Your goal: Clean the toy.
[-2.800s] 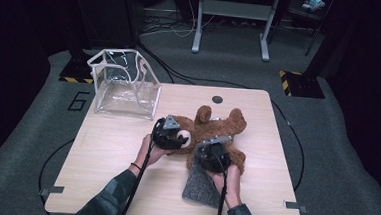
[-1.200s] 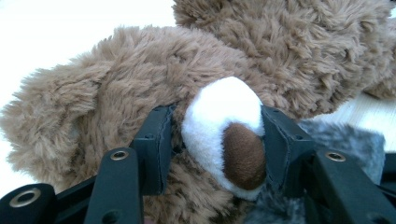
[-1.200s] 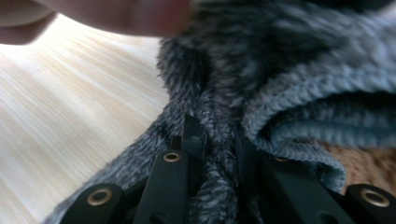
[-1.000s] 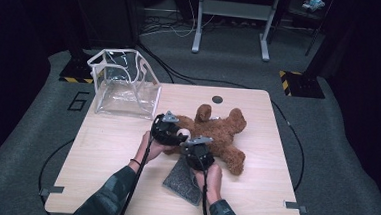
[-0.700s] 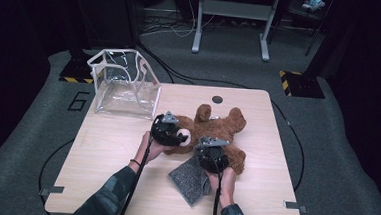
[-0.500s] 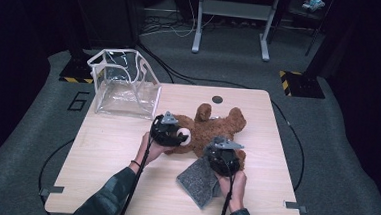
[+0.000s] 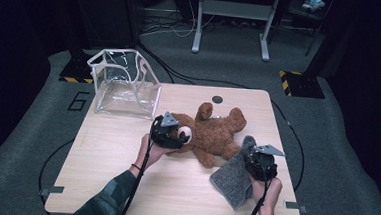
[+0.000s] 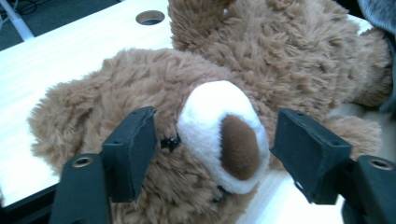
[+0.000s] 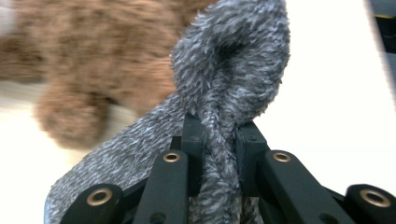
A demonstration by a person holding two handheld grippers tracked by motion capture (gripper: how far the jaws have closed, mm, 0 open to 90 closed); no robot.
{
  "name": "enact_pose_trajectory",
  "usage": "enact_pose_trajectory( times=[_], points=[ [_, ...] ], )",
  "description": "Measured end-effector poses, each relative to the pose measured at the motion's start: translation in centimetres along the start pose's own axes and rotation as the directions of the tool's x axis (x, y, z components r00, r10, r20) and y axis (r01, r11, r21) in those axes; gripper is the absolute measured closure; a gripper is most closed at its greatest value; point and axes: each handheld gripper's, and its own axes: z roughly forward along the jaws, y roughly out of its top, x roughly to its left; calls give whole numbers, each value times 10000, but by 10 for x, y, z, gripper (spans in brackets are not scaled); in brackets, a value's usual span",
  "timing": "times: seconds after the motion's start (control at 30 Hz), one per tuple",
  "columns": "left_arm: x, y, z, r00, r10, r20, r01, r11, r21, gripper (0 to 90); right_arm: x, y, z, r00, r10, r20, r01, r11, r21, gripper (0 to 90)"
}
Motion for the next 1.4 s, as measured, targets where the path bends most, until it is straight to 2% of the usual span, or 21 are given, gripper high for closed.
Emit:
enact_pose_trajectory(
  times=[0.03, 0.2, 0.27, 0.43, 0.47, 0.57, 0.63, 0.7, 0.8, 0.83, 0.93, 1.03, 1.17, 1.27, 1.4],
  points=[
    [-1, 0, -2, 10000, 10, 13, -10, 10000, 98, 277, -5, 0, -2, 9998, -32, 204, 31, 10000, 57, 776],
    [-7, -3, -5, 9999, -41, -108, 41, 10000, -37, 233, -28, -4, -9, 9962, 470, 732, -475, 9989, 44, 776],
    [-11, -3, -6, 10000, -8, -99, 8, 10000, -25, 226, -34, -6, -9, 9950, 611, 791, -617, 9981, 44, 775],
    [-19, -4, -8, 9996, 142, -229, -145, 9998, -108, 215, -40, -10, -10, 9932, 750, 894, -764, 9970, 125, 776],
    [-21, -6, -8, 9980, 293, -562, -300, 9995, -112, 210, -41, -11, -9, 9927, 822, 883, -830, 9965, 57, 775],
    [-23, -12, -8, 9952, 295, -937, -315, 9993, -204, 204, -42, -11, -10, 9928, 827, 869, -835, 9965, 66, 775],
    [-25, -17, -9, 9945, 181, -1027, -207, 9995, -242, 205, -42, -11, -9, 9926, 866, 855, -871, 9962, 21, 775],
    [-30, -21, -11, 9940, 240, -1067, -285, 9988, -406, 208, -43, -12, -9, 9927, 872, 833, -875, 9962, 7, 775],
    [-42, -25, -11, 9960, 280, -848, -314, 9987, -393, 208, -42, -13, -9, 9918, 999, 798, -1007, 9949, 62, 775],
    [-42, -25, -11, 9960, 280, -848, -314, 9987, -393, 210, -42, -13, -9, 9918, 999, 798, -1007, 9949, 62, 775],
    [-62, -27, -8, 9976, 584, -360, -595, 9978, -296, 215, -43, -14, -8, 9926, 949, 763, -961, 9953, 119, 774],
    [-77, -28, 1, 9957, 921, -8, -921, 9957, -88, 221, -44, -15, -8, 9922, 1018, 721, -1026, 9947, 82, 774],
    [-93, -29, 24, 9929, 1145, 329, -1157, 9926, 357, 228, -44, -15, -9, 9920, 1043, 707, -1057, 9943, 157, 774],
    [-102, -30, 40, 9913, 1271, 343, -1291, 9893, 671, 241, -47, -16, -9, 9916, 1089, 697, -1103, 9938, 170, 774],
    [-112, -33, 58, 9879, 1553, -22, -1544, 9838, 914, 283, -48, -17, -8, 9912, 1156, 650, -1171, 9929, 206, 773]
  ],
)
